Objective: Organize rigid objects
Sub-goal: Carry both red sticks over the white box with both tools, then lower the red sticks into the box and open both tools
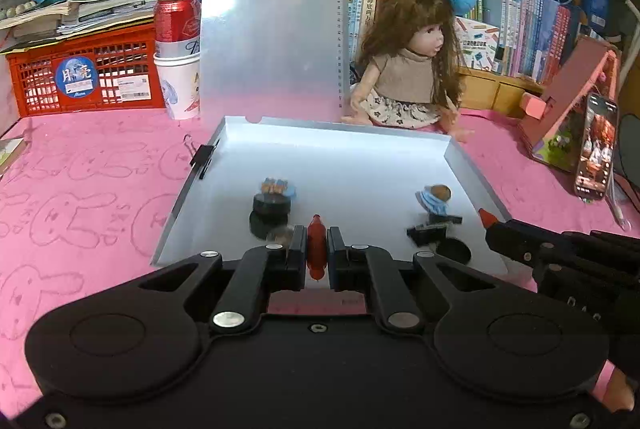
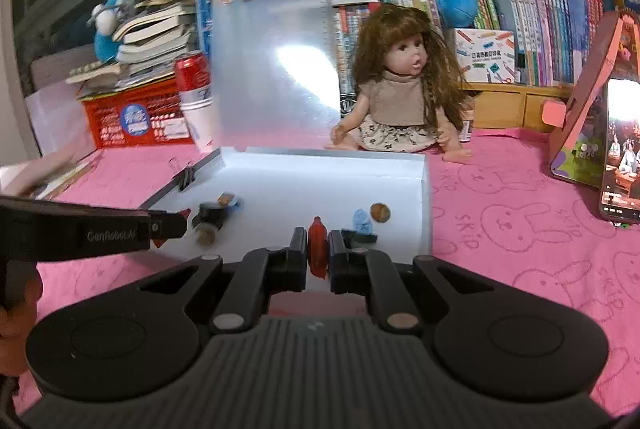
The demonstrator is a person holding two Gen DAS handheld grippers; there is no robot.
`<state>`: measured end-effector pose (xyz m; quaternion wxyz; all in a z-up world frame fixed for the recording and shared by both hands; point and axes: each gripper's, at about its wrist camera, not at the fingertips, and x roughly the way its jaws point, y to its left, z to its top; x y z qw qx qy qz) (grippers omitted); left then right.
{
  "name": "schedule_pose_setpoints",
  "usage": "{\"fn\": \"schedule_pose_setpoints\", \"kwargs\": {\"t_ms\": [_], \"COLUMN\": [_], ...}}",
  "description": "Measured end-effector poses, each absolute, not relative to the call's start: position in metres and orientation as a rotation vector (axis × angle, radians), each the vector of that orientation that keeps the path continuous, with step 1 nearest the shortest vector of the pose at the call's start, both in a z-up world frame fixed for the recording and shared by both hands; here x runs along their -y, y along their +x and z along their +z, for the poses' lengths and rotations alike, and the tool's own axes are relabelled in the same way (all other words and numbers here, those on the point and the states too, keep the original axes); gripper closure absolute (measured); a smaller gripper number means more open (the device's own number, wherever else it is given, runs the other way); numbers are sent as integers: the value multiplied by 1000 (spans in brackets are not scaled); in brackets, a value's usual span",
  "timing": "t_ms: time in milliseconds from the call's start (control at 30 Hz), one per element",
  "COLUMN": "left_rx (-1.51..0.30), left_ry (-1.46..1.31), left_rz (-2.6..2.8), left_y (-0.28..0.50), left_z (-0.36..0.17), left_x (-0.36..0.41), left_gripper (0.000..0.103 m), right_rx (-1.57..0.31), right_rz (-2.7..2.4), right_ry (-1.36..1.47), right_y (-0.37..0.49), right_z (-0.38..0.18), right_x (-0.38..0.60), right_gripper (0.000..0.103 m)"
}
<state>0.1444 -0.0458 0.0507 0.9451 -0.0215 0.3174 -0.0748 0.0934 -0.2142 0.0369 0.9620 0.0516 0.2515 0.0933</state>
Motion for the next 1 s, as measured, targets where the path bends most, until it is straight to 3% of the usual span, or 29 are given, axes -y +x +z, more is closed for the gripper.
{"fn": "schedule_pose_setpoints", "kwargs": {"t_ms": [1000], "left_rx": [-708], "left_ry": [-63], "left_rz": [-118], "left_y": [272], "left_z": [23], "left_x": [59], "left_gripper": [93], "right_rx": [-704], "right_rz": [133], "right_ry": [391], "right_y": [226], "right_z": [19], "right_x": [245], "right_gripper": [89]}}
